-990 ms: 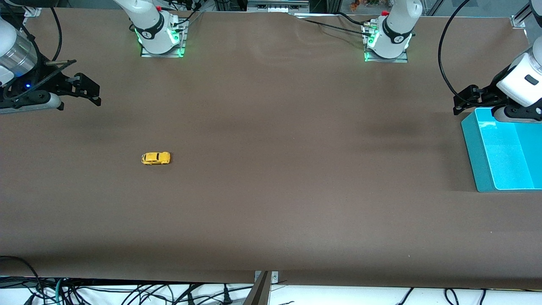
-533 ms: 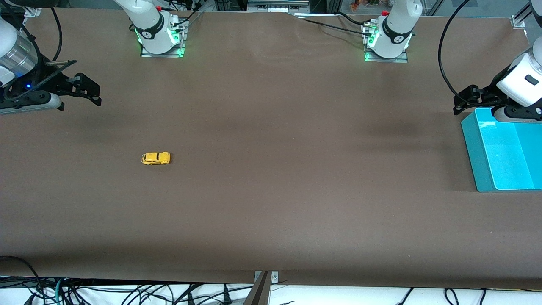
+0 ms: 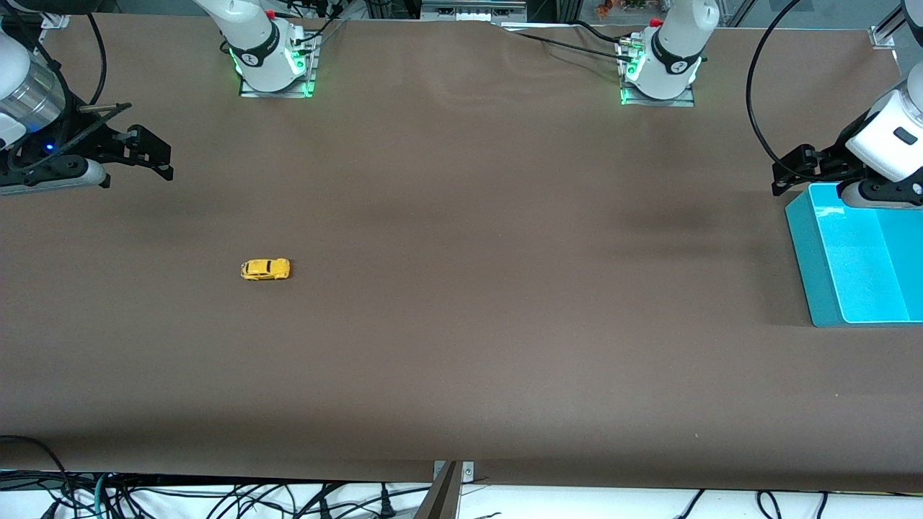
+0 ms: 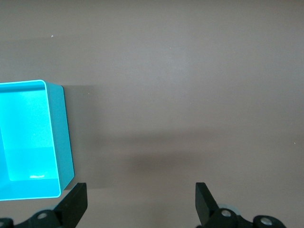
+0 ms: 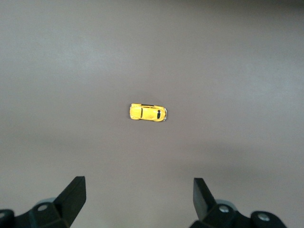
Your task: Wind and store yellow beetle car
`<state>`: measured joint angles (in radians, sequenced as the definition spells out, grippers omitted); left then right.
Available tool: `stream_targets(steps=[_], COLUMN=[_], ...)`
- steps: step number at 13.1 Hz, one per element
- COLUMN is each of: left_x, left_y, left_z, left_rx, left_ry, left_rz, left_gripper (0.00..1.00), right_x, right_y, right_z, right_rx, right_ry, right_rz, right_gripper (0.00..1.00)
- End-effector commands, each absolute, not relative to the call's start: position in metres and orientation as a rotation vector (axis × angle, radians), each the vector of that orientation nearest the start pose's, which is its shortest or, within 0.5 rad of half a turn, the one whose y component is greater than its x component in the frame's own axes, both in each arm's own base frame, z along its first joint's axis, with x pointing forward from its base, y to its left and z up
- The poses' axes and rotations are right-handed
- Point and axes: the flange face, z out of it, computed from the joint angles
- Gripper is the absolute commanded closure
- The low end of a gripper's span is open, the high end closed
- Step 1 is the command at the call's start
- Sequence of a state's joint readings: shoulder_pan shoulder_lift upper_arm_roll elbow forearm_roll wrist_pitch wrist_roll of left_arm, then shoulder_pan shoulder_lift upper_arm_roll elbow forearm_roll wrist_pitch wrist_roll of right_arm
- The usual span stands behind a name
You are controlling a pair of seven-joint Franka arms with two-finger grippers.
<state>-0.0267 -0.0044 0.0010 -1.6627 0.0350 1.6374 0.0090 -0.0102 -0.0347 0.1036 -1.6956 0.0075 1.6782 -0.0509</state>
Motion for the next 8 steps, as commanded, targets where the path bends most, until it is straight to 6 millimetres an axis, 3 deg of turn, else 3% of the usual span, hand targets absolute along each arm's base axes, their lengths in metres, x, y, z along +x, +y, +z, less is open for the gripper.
stream_targets(steps=[1,8], left_x=[0.559,0.559], left_y=[-0.011,-0.011], left_z=[0.596,0.596], left_rx=[-3.119,-3.119], left_ry=[0.045,0.045], left_rz=[0.038,0.038], left_gripper=[0.00,0.00], right_x=[0.548,0.550], right_y=[0.056,0.061], right_z=[0.597,0.580], right_rx=[-3.111,-3.091], right_ry=[-0.214,-0.394], right_rz=[-0.011,0.042], right_gripper=[0.00,0.00])
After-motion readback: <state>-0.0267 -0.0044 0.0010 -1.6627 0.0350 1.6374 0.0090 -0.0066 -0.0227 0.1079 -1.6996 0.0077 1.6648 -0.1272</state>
